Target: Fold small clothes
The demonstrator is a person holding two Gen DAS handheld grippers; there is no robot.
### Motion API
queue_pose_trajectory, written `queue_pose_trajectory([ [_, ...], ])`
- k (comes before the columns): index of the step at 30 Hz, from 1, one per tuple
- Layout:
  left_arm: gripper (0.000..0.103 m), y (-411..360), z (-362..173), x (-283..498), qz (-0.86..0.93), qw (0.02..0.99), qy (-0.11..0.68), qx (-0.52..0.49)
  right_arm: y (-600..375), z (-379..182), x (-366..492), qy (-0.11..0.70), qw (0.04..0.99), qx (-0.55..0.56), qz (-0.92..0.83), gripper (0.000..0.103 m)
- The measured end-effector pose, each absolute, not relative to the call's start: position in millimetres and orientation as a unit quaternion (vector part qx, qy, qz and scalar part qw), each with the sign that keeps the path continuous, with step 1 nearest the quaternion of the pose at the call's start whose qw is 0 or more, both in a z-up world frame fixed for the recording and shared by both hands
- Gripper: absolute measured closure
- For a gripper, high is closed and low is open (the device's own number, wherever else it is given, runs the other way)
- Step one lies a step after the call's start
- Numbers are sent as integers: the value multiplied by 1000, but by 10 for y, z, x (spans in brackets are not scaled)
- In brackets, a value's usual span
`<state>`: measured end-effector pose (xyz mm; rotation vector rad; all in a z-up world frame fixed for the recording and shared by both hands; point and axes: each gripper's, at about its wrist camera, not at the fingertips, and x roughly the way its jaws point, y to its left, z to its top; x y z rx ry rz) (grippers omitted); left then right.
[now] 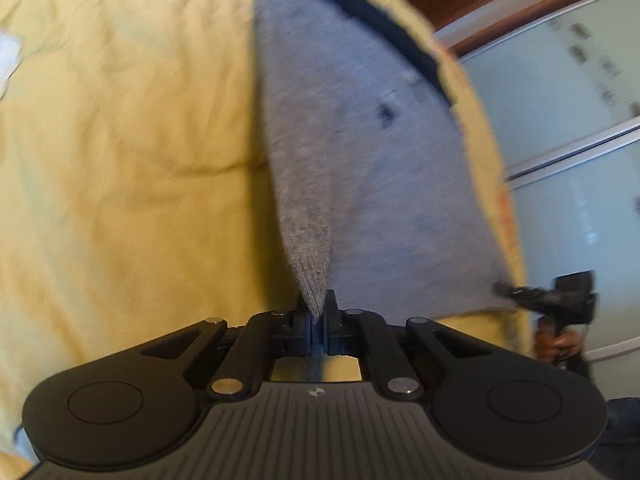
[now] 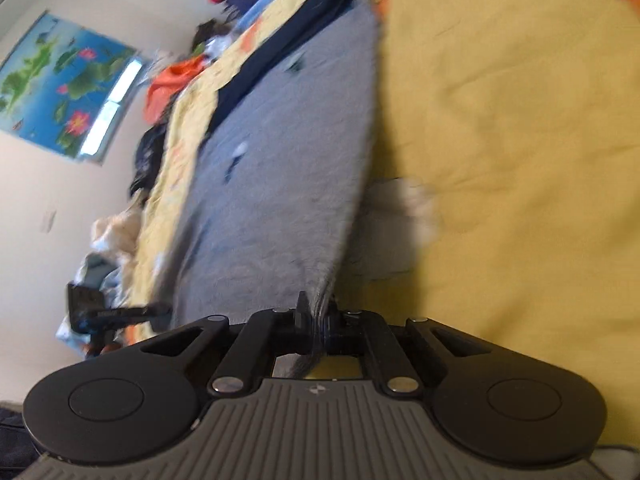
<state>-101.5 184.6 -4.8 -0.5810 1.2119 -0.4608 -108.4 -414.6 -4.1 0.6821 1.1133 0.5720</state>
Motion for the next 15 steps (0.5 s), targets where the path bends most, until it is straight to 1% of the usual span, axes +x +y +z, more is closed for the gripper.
queue_pose_trajectory([
  [1, 99, 1909, -96, -1019, -216, 752, 553, -287, -4194, -125, -1083, 519, 753, 317, 252, 92],
  [2, 99, 1959, -119, -1010, -218, 745, 553, -301, -4211, -202, -1102, 525, 749, 320, 247, 95],
  [4, 98, 1992, -126, -1008, -218, 743, 552, -309, -4228, -262, -1133, 520, 742, 340, 251, 94],
  [5, 97, 1983, -119, -1014, -221, 744, 551, -306, -4212, -277, -1134, 519, 739, 347, 252, 88],
  [6, 97, 1971, -120, -1018, -225, 742, 553, -305, -4228, -297, -1136, 519, 731, 362, 256, 85],
  [7, 93, 1957, -129, -1020, -230, 737, 555, -309, -4232, -326, -1140, 521, 722, 373, 261, 82],
  [9, 78, 1979, -142, -1019, -236, 726, 554, -332, -4245, -336, -1142, 517, 715, 387, 269, 69],
  [11, 45, 1976, -127, -1009, -249, 720, 540, -357, -4256, -314, -1129, 501, 711, 408, 278, 44],
  [13, 33, 1903, -91, -994, -250, 728, 521, -369, -4210, -309, -1080, 487, 707, 425, 288, 39],
  [15, 34, 1772, -38, -979, -244, 745, 512, -350, -4086, -300, -996, 487, 706, 422, 293, 39],
])
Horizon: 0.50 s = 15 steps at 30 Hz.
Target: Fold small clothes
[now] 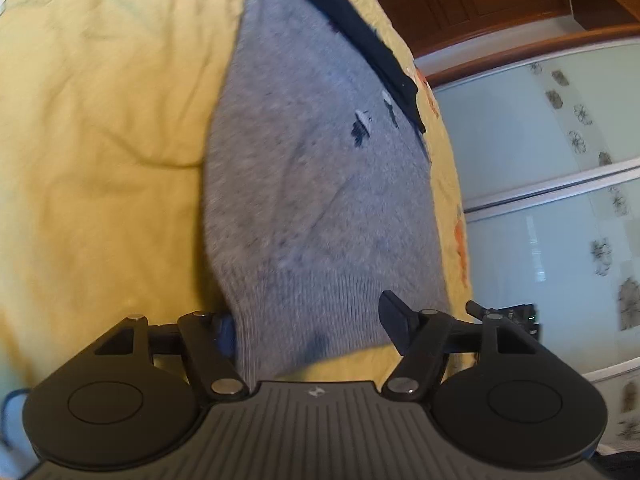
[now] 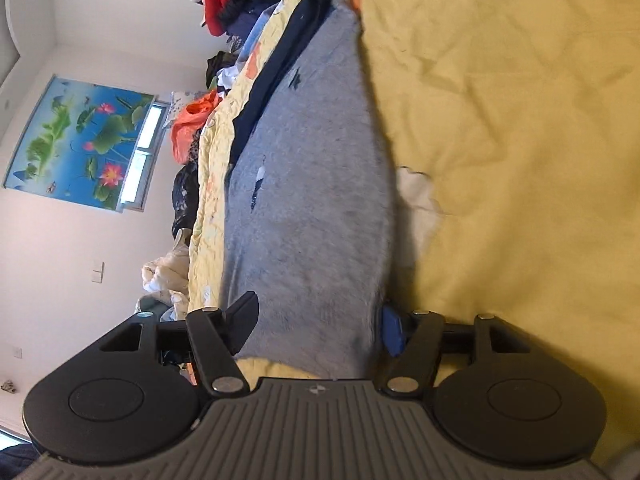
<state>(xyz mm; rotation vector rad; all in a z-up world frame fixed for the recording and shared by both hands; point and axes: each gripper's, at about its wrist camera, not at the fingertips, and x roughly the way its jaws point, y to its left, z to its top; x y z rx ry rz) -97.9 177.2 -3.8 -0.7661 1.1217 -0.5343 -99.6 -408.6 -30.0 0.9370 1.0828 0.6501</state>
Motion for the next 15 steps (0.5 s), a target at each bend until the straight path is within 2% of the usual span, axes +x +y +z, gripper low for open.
queue_pose_trajectory([
  [1, 36, 1707, -5, -981, -242, 754, 511, -332, -4014, -284, -962, 492, 708, 412, 294, 40],
  [3, 62, 1619, 36, -993, -228, 769, 519, -296, -3893, -252, -928, 509, 713, 384, 294, 54],
  [4, 84, 1593, 25, -990, -224, 768, 532, -277, -3859, -251, -929, 519, 713, 369, 294, 70],
  [5, 97, 1605, -4, -998, -216, 768, 541, -265, -3842, -255, -946, 530, 713, 354, 293, 88],
  [7, 97, 1664, -22, -1018, -217, 769, 541, -265, -3848, -280, -1009, 536, 716, 337, 294, 91],
  [15, 97, 1723, 208, -953, -259, 777, 508, -269, -4002, -150, -1093, 488, 718, 385, 314, 90],
])
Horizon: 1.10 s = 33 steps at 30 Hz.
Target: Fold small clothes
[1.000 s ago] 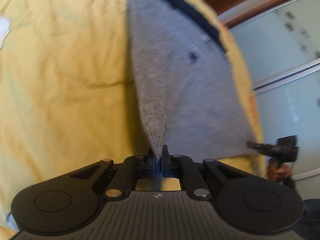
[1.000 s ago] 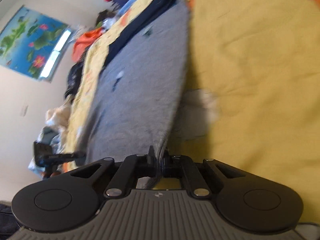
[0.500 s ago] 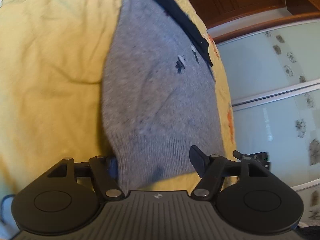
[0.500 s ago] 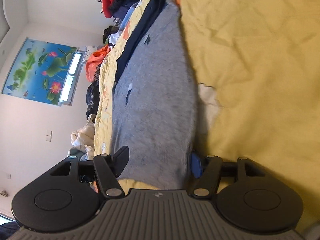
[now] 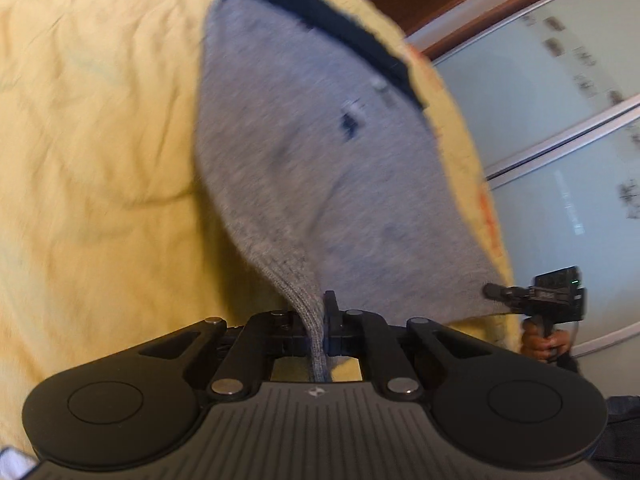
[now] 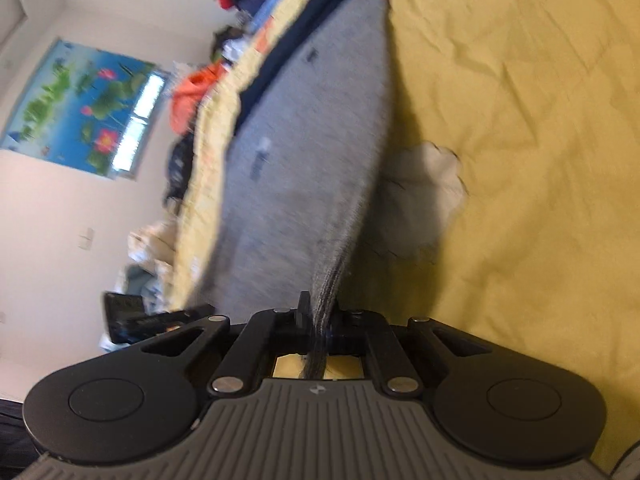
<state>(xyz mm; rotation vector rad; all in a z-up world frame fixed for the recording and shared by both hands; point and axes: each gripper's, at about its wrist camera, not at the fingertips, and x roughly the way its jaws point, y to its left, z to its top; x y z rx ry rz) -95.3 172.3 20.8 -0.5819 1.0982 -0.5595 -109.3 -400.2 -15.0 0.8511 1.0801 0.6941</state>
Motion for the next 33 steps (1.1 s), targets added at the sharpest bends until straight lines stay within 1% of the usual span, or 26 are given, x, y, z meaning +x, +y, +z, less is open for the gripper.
queue_pose_trajectory([
  [8, 97, 1786, 603, -515, -278, 800, 440, -300, -4059, 220, -673, 406, 736, 422, 340, 90],
  [13, 97, 1764, 749, -13, -265, 814, 408, -316, -4035, 359, -127, 345, 742, 461, 343, 90],
  [17, 97, 1745, 880, 444, -254, 832, 375, -321, -3978, 407, 417, 319, 747, 473, 340, 90],
  [23, 97, 1793, 914, 1344, -220, 843, 355, -340, -4007, 286, 1287, 286, 744, 514, 316, 90],
  [33, 97, 1778, 804, 2588, -184, 853, 362, -329, -3960, -69, 2560, 300, 743, 529, 279, 90],
])
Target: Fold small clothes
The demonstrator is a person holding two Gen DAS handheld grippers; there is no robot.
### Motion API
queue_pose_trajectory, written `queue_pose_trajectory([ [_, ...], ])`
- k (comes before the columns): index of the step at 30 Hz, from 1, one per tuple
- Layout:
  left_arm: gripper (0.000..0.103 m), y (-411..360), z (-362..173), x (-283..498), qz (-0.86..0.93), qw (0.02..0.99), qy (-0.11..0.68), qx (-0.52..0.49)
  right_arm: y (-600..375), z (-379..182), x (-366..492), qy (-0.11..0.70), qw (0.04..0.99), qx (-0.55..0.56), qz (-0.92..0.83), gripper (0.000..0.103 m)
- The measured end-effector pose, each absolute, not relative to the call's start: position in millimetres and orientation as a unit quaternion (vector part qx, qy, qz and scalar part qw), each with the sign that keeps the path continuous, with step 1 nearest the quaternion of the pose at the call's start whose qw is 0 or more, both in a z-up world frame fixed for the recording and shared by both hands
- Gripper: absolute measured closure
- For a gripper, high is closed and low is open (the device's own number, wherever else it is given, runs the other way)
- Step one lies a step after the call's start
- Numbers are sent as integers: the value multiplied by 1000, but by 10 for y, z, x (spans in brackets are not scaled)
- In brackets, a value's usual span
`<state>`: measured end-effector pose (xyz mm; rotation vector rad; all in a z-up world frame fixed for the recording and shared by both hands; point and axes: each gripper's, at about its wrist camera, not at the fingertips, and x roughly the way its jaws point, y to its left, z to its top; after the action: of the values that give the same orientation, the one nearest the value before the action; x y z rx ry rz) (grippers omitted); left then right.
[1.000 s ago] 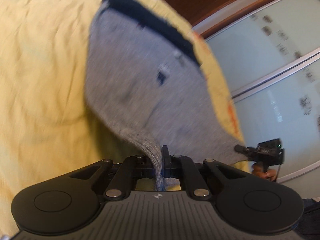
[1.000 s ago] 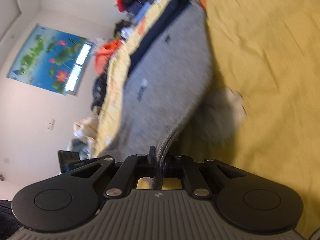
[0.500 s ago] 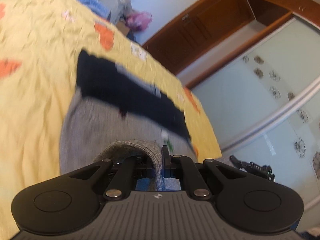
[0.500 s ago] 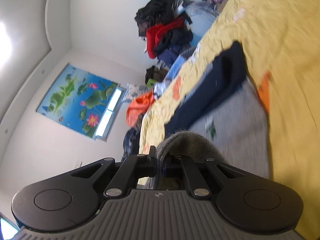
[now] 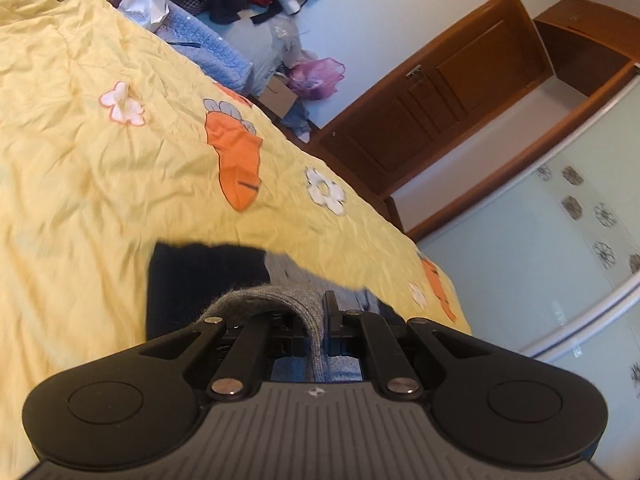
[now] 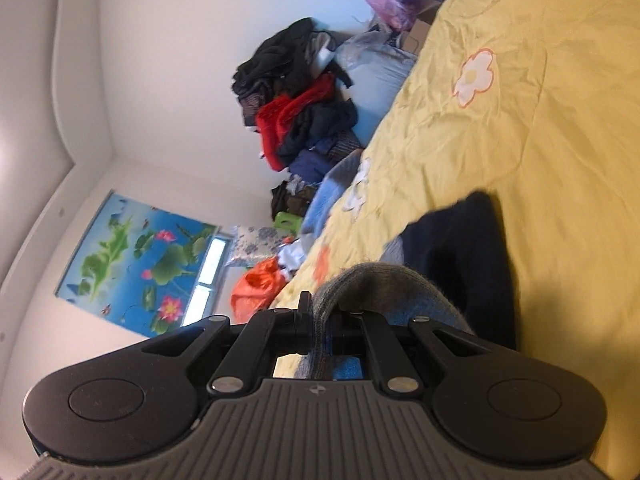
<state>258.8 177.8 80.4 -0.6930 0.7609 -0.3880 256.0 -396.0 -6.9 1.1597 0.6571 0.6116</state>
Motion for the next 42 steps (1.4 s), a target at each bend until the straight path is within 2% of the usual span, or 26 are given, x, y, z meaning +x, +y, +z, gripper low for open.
queue_pose_trajectory([
  [6, 97, 1665, 513, 3111, -140, 865, 381, -295, -3905, -346, 3019, 323, 744, 527, 253, 90],
  [9, 97, 1693, 301, 3328, -93, 855, 415, -295, -3874, -480, 3145, 332, 742, 534, 232, 89],
  [10, 95, 1728, 226, 3385, -80, 844, 431, -310, -3883, -527, 3183, 334, 738, 544, 218, 82],
  [12, 94, 1837, 157, 3373, -72, 820, 440, -358, -3916, -593, 3211, 340, 721, 571, 198, 54],
  [13, 92, 1903, 188, 3289, -76, 821, 421, -379, -3927, -566, 3177, 330, 719, 579, 198, 37],
  [14, 83, 1964, 257, 3175, -78, 829, 392, -391, -3940, -494, 3100, 311, 725, 582, 198, 22],
  [15, 73, 2024, 343, 3040, -71, 841, 364, -394, -3951, -402, 3012, 292, 735, 578, 202, 17],
  [16, 41, 2071, 425, 2883, -54, 853, 341, -392, -3953, -311, 2929, 280, 746, 567, 207, 13],
  [17, 11, 2103, 498, 2709, -35, 863, 323, -386, -3961, -216, 2830, 275, 758, 553, 210, 13],
  [18, 6, 2119, 553, 2525, -23, 874, 309, -375, -3974, -138, 2712, 272, 768, 539, 215, 13],
  [20, 6, 2127, 579, 2179, -34, 881, 306, -359, -4008, -30, 2436, 273, 784, 512, 220, 13],
  [25, 6, 1947, 263, 1475, -23, 863, 376, -337, -4082, 6, 1631, 324, 818, 439, 183, 13],
  [31, 6, 1857, -21, 950, -70, 813, 387, -430, -4062, -207, 796, 339, 787, 487, 167, 13],
  [36, 6, 1703, -109, 1025, -89, 804, 364, -462, -3718, -292, 771, 369, 796, 453, 156, 15],
  [39, 6, 1696, -127, 1142, -64, 802, 347, -482, -3503, -233, 883, 344, 833, 414, 124, 11],
  [42, 6, 1644, -104, 1252, -45, 815, 341, -467, -3374, -253, 1024, 309, 847, 423, 93, 0],
])
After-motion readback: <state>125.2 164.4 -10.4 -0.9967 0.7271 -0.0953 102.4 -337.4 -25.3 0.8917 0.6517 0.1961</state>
